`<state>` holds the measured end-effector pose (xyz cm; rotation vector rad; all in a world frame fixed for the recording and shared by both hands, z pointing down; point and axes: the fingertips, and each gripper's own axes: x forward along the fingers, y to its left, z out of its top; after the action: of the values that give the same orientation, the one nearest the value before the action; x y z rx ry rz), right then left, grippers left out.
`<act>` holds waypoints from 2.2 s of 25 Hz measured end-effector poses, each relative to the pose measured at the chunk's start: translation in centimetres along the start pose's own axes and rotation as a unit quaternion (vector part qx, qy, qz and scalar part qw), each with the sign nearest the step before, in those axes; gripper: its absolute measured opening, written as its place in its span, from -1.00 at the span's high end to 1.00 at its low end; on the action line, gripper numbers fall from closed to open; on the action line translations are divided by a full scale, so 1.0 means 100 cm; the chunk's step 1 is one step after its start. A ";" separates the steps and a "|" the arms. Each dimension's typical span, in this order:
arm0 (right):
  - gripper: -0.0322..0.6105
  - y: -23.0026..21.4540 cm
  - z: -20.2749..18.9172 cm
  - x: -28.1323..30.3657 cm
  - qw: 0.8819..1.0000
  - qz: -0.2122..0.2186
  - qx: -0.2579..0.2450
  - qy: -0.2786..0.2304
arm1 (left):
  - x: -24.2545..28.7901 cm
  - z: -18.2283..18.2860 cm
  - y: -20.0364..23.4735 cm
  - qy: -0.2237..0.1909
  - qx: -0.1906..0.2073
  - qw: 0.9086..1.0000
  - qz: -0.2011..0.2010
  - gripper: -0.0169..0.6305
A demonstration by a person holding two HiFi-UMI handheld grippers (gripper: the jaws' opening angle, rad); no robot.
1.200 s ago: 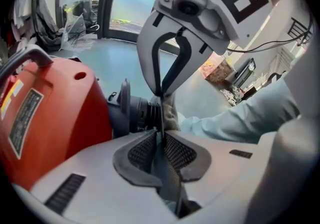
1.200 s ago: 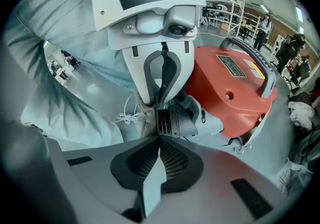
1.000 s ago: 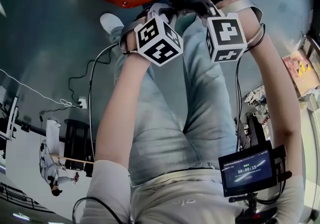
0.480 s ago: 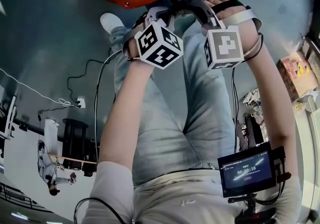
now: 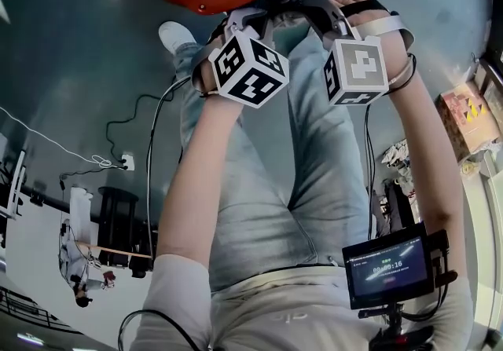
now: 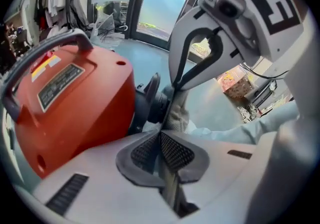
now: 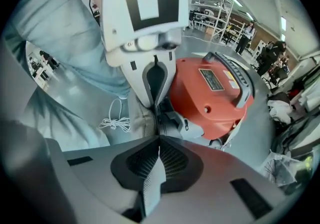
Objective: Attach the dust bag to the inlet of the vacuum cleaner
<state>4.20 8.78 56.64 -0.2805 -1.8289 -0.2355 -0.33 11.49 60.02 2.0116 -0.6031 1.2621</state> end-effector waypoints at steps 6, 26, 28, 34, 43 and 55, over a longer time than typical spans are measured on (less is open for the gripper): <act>0.85 -0.002 -0.017 0.006 0.999 -0.007 0.041 -0.011 | -0.016 0.017 0.001 0.012 0.026 0.999 0.027 0.92; 0.88 -0.024 0.010 -0.013 0.997 -0.063 0.023 -0.034 | 0.000 -0.007 0.001 0.006 -0.015 1.000 0.027 0.92; 0.88 -0.036 -0.002 -0.014 0.996 -0.076 0.046 -0.026 | -0.003 -0.001 0.001 0.021 -0.012 0.999 0.028 0.92; 0.88 -0.026 -0.026 -0.034 0.987 -0.008 0.155 -0.045 | -0.006 -0.004 0.005 0.015 -0.063 0.998 0.006 0.92; 0.87 0.001 -0.006 -0.001 0.992 0.104 0.066 -0.016 | -0.008 -0.002 0.003 0.019 -0.054 0.998 0.006 0.92; 0.88 0.002 -0.008 0.005 0.998 0.042 -0.046 -0.001 | -0.026 0.040 -0.009 -0.024 0.010 0.999 0.046 0.94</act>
<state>4.85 8.81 57.32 -0.4222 -1.8060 -0.2614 1.61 9.16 56.18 2.0567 -0.7153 1.2799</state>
